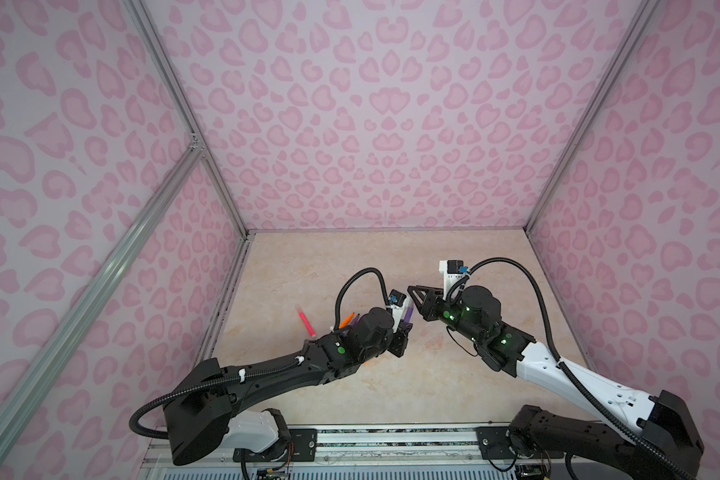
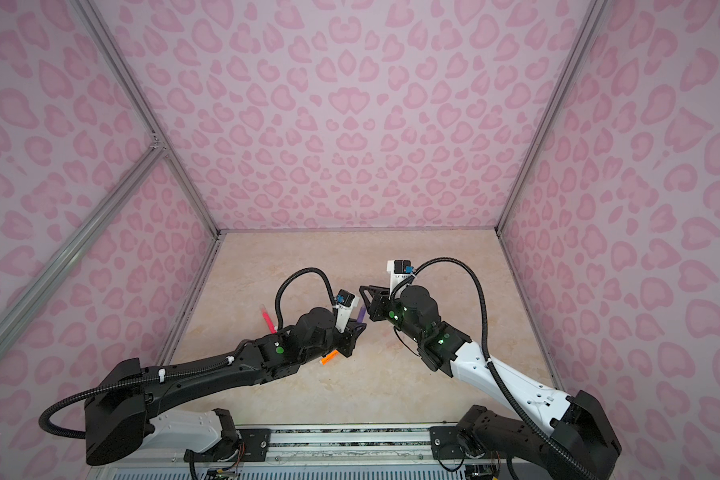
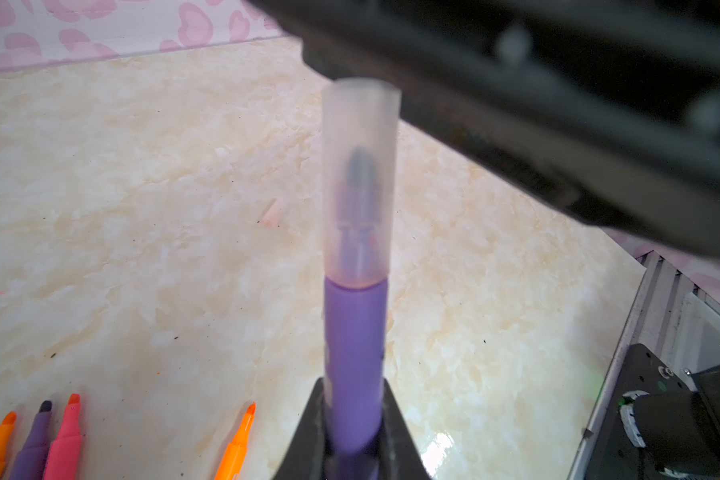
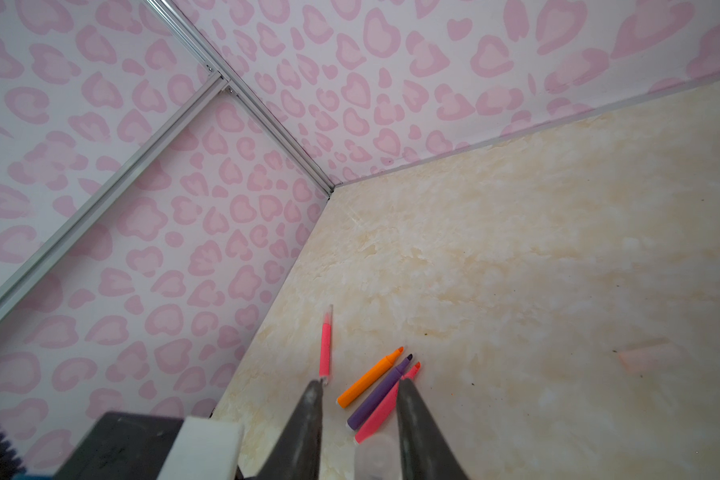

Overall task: Insert the pens into the pen caps
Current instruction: 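Push the cap down onto the marker tip with the right gripper, then press the cap further onto the marker while the left gripper holds it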

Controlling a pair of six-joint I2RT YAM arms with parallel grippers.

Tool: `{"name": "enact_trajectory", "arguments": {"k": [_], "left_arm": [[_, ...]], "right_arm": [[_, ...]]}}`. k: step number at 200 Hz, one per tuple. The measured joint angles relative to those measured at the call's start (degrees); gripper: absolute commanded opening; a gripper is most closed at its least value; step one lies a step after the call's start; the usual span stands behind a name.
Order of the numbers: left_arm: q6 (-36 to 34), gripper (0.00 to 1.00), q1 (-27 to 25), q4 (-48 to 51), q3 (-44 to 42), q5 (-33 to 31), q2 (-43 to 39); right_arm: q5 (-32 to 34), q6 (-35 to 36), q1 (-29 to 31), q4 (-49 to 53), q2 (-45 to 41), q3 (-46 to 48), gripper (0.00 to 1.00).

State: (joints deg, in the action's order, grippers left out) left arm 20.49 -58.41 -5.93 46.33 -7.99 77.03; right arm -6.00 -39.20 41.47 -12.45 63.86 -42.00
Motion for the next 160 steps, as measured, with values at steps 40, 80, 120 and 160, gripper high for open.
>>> {"name": "enact_trajectory", "arguments": {"k": [40, 80, 120, 160], "left_arm": [[-0.24, 0.03, -0.11, 0.09, 0.26, -0.68, 0.09], [-0.66, 0.03, -0.48, 0.11, 0.28, -1.01, 0.09], [-0.66, 0.03, -0.52, 0.20, 0.28, -1.05, 0.04], [-0.61, 0.04, -0.52, 0.57, 0.28, -2.05, -0.07]], "right_arm": [[-0.04, 0.02, 0.00, 0.52, 0.96, -0.70, 0.31], [-0.24, 0.37, 0.00, 1.51, 1.73, -1.27, 0.25], [-0.55, 0.35, 0.00, 1.88, 3.15, -1.81, 0.16], [-1.40, 0.09, -0.02, 1.86, 3.85, -2.45, 0.00]]}}
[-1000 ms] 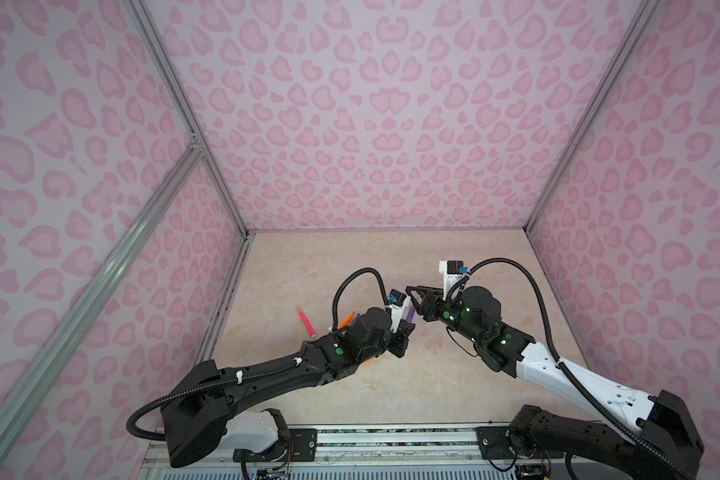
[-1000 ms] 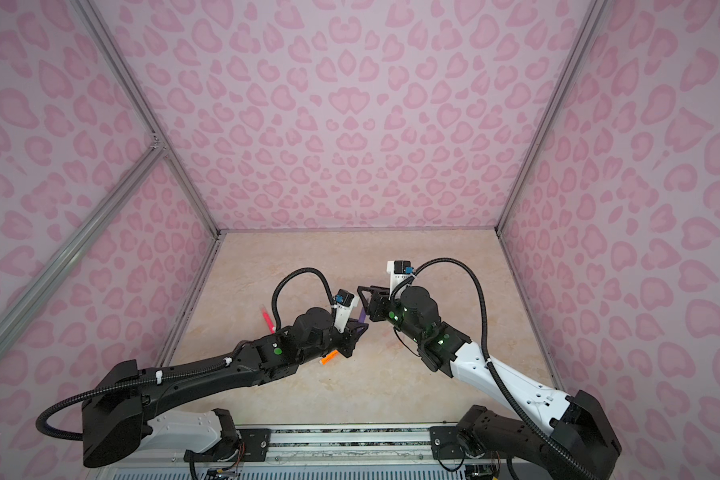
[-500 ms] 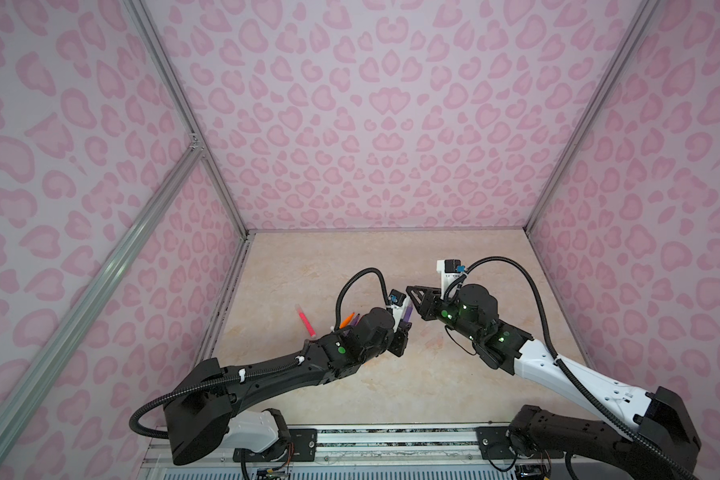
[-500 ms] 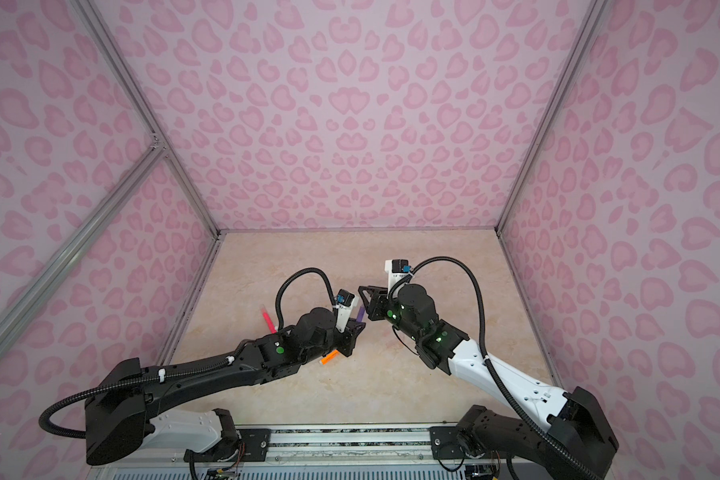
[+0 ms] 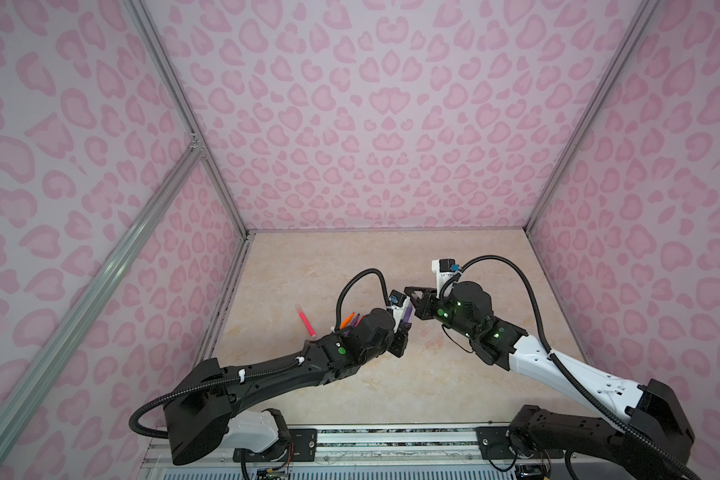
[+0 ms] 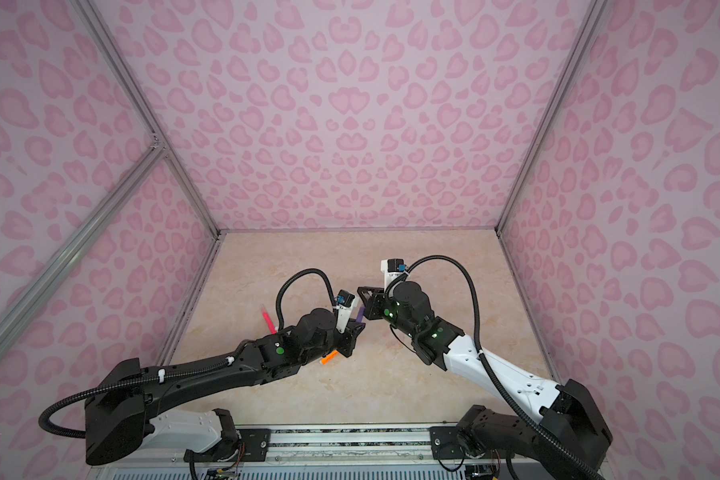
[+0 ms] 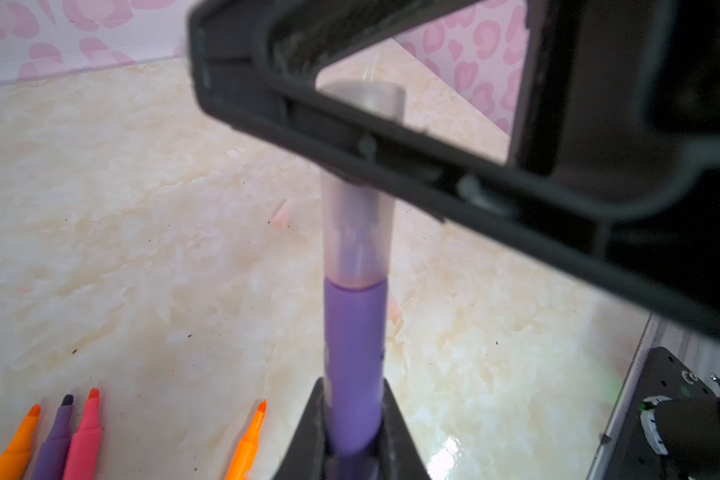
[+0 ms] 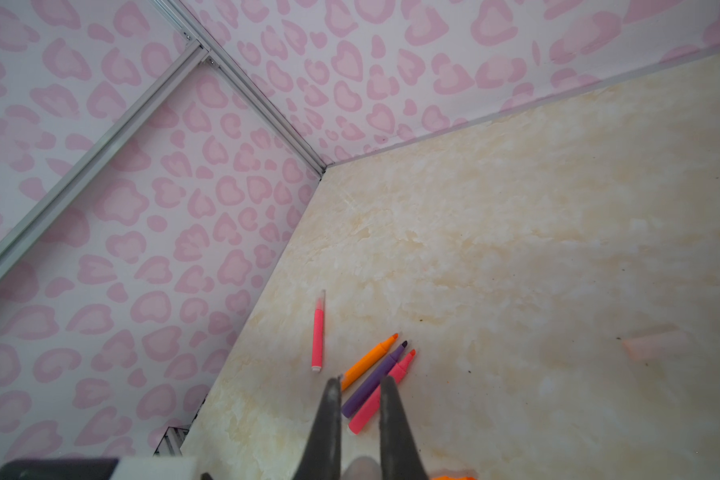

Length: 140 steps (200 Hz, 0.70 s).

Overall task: Insert the pens into the pen caps
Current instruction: 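Press the cap further onto the marker while the left gripper holds it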

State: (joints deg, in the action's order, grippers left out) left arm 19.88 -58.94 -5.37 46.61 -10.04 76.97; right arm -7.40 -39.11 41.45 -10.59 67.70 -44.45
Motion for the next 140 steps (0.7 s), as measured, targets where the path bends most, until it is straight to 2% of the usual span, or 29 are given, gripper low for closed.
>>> {"name": "enact_trajectory", "arguments": {"k": [51, 93, 140], "left_arm": [[0.44, 0.04, 1.36, 0.68, -1.64, 1.70, -3.34], [1.33, 0.03, 6.25, -1.66, -6.45, 12.59, -8.15], [4.17, 0.04, 10.01, -6.43, -8.55, 24.04, -8.92]], "right_arm": [[-2.89, -0.26, 0.09, -2.84, 0.94, 0.17, 0.00], [-5.84, -1.22, 1.31, -8.68, 2.80, 1.62, 0.00], [-6.54, -1.57, 1.95, -12.22, 3.04, 2.08, 0.00]]}}
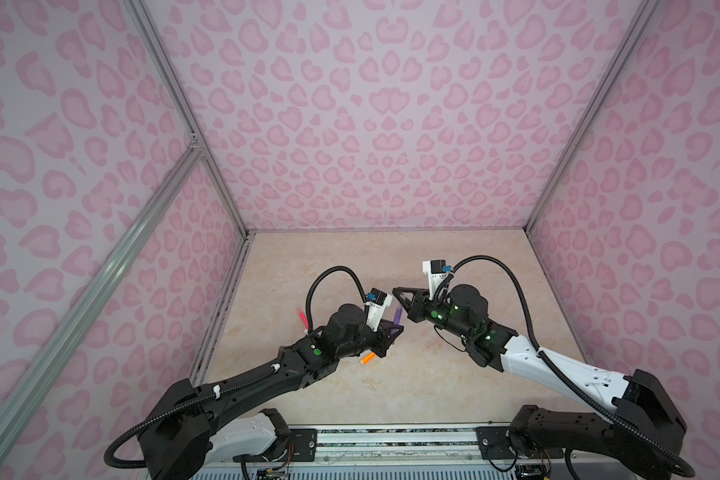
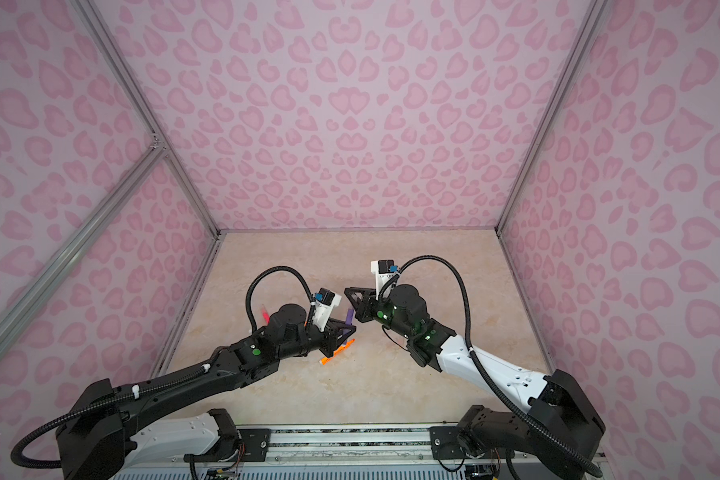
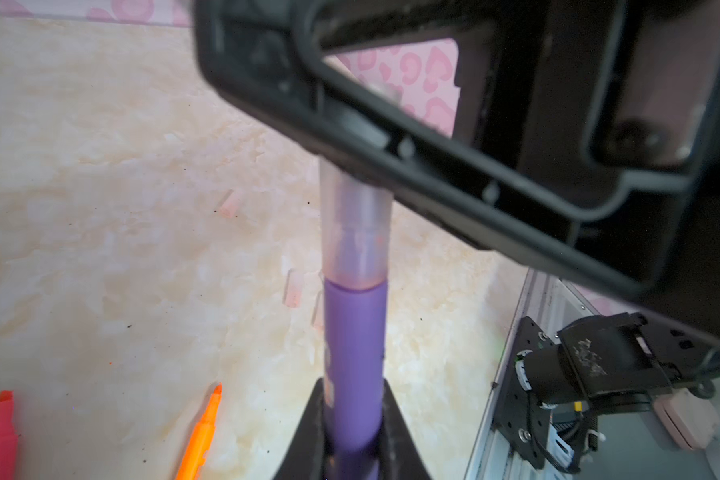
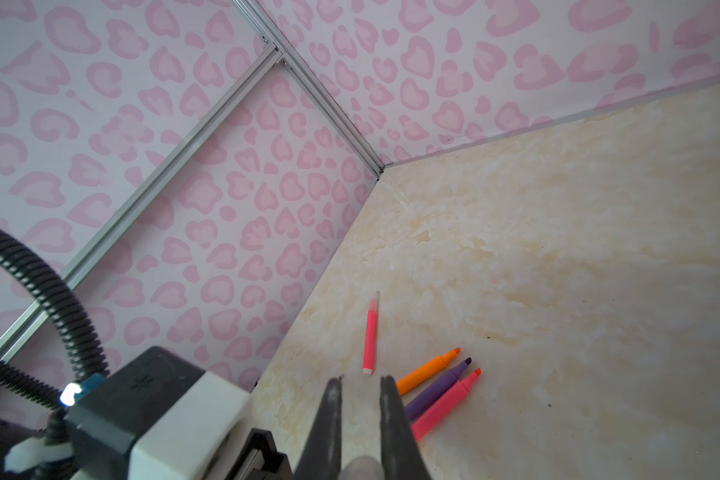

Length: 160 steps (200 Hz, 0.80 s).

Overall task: Insert the pens into the pen caps
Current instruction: 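Press the cap further onto the marker while the left gripper holds it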

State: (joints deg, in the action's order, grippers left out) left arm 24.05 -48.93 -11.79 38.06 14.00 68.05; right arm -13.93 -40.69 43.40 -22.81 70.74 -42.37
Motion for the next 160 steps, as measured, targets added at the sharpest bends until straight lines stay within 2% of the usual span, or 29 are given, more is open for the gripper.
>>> {"name": "enact_trajectory", "arguments": {"k": [25, 50, 90, 125, 160], "left_arm": [[1.62, 0.03, 1.14, -1.55, -0.55, 3.96, 0.15], [2.38, 0.04, 1.73, -1.49, -0.55, 5.11, 0.13], [0.26, 0.04, 2.27, 0.66, -1.84, 1.18, -3.89], [-3.08, 0.04, 2.14, 5.86, -1.84, -3.26, -7.72], [-5.53, 0.04, 2.14, 9.07, -1.81, -5.14, -9.16]], "right_arm": [[0.17, -0.04, 0.70, -0.39, 0.46, -0.37, 0.00], [2.60, 0.87, 2.29, 0.48, 0.74, -1.22, 0.00], [13.77, 2.29, 8.07, 4.31, 0.72, -3.63, 0.00], [20.44, 0.22, 10.95, 5.44, 1.14, -4.02, 0.00], [27.28, -1.25, 14.40, 7.30, 2.32, -5.29, 0.00]]}}
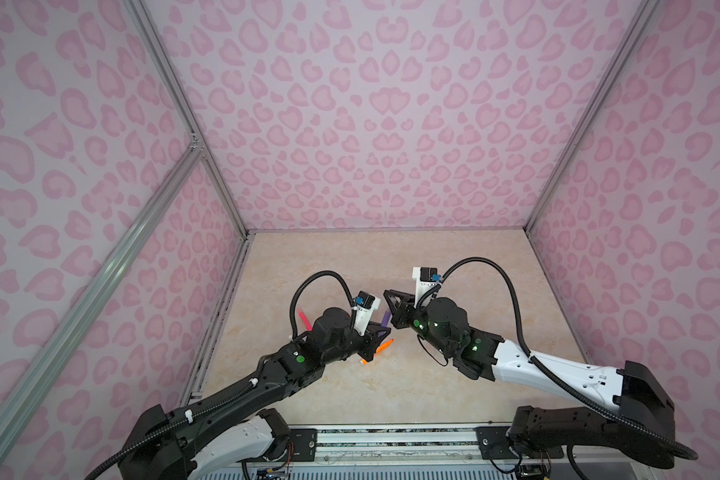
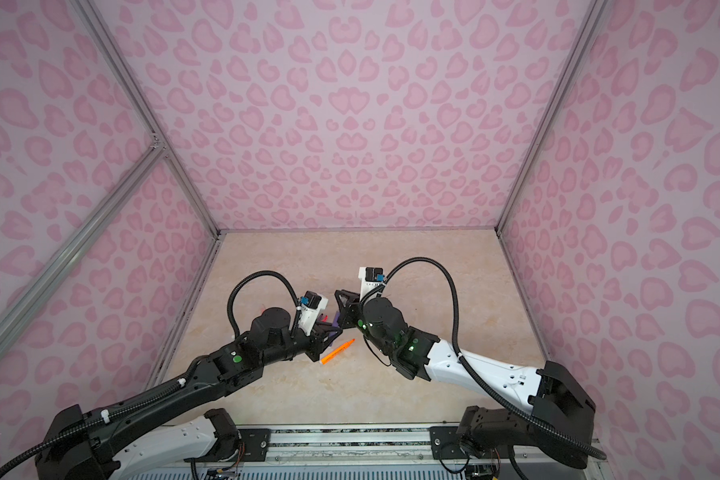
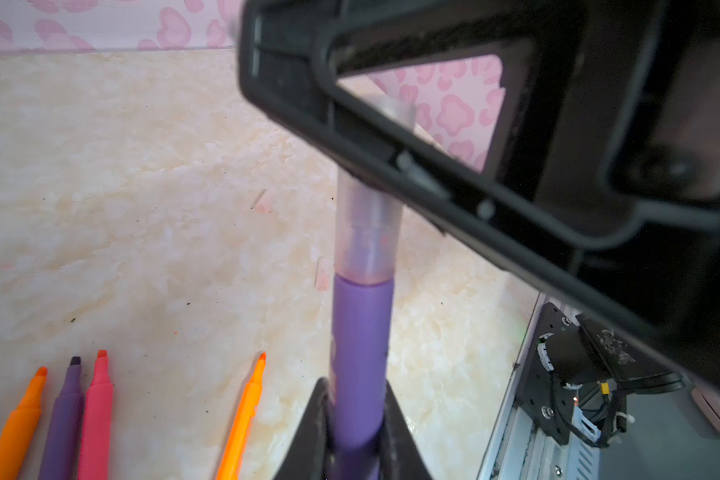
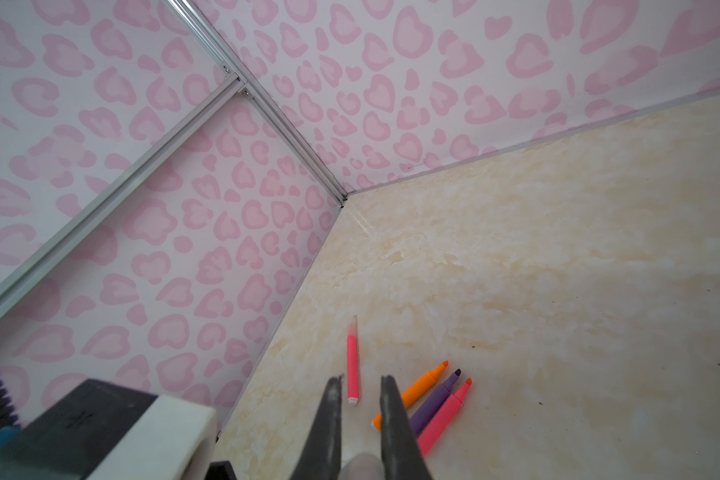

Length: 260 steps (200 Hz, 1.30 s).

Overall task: Insert the pens into the pen caps
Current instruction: 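Press the cap further onto the marker while the left gripper holds it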

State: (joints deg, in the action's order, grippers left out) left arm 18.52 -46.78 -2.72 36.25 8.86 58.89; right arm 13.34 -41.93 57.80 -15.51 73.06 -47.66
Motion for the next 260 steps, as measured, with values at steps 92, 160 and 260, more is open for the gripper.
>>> {"name": "enact_trajectory", "arguments": {"k": [92, 160, 260], "left_arm": [[-3.63, 0.04, -0.20, 6.84, 1.68, -3.04, 1.88], [-2.89, 0.04, 2.78, 8.96, 2.10, 2.43, 2.03], [3.43, 0.04, 10.82, 6.88, 0.48, 23.26, -0.09]], "right_arm": [[15.41, -3.96, 6.80, 5.42, 4.70, -2.99, 0.00], [14.27, -3.61, 7.02, 0.04, 4.92, -0.15, 0.00], [7.23, 2.29, 7.02, -12.70, 3.85, 4.15, 0.00]]}}
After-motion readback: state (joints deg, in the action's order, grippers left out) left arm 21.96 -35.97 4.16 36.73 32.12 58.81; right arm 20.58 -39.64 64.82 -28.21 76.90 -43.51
